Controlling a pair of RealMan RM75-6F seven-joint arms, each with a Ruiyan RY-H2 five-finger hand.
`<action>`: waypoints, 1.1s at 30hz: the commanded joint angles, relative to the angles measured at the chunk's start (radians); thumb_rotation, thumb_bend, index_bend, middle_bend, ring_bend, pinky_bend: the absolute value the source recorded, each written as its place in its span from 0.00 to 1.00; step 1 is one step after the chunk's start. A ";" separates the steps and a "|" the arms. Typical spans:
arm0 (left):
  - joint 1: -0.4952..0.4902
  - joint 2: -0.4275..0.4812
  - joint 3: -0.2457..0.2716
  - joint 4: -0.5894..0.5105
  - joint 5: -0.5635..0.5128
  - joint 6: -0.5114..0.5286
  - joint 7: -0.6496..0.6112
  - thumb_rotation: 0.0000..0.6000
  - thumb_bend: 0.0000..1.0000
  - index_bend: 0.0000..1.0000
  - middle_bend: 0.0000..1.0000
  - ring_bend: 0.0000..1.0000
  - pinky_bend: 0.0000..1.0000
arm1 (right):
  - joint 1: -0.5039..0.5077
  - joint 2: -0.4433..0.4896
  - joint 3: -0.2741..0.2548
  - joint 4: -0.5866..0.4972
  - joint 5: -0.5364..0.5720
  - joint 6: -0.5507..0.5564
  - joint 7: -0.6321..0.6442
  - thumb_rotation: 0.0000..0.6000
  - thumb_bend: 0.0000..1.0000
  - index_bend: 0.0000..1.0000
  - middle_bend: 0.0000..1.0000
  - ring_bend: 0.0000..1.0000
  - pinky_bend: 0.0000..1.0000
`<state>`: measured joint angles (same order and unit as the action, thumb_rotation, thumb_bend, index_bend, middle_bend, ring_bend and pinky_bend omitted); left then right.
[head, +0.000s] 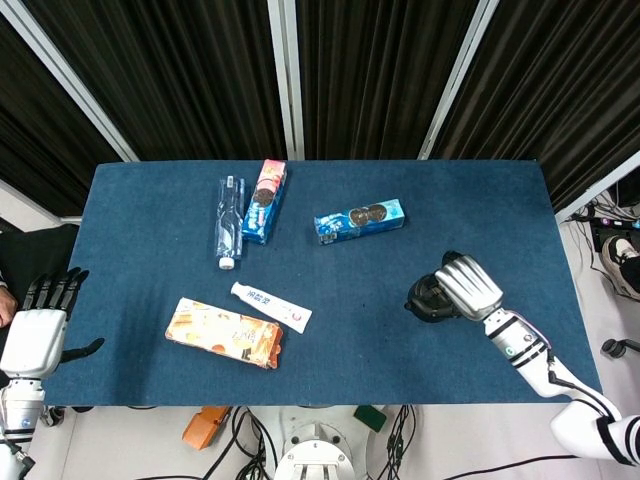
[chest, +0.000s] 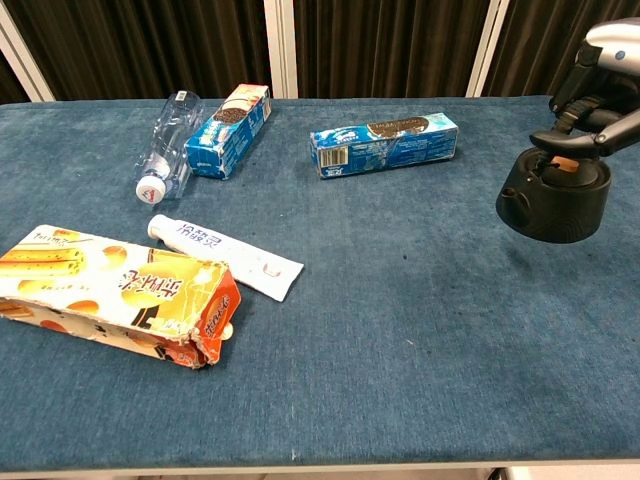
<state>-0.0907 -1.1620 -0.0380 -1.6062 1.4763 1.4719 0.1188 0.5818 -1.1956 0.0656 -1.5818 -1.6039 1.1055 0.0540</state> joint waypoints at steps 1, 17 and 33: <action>0.000 -0.002 0.000 0.001 0.000 0.000 -0.001 1.00 0.04 0.06 0.08 0.00 0.00 | 0.003 -0.010 0.000 0.008 -0.001 0.000 -0.016 0.62 0.55 1.00 1.00 1.00 0.49; -0.003 -0.014 0.001 0.013 0.003 -0.002 -0.011 1.00 0.04 0.06 0.08 0.00 0.00 | 0.059 -0.076 0.028 0.047 0.015 -0.049 -0.227 0.65 0.56 1.00 1.00 1.00 0.53; -0.003 -0.019 0.002 0.020 0.002 -0.004 -0.015 1.00 0.04 0.06 0.08 0.00 0.00 | 0.103 -0.119 0.048 0.064 0.048 -0.083 -0.343 0.73 0.56 1.00 1.00 1.00 0.54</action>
<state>-0.0940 -1.1809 -0.0361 -1.5865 1.4783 1.4678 0.1039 0.6838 -1.3148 0.1138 -1.5174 -1.5575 1.0229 -0.2862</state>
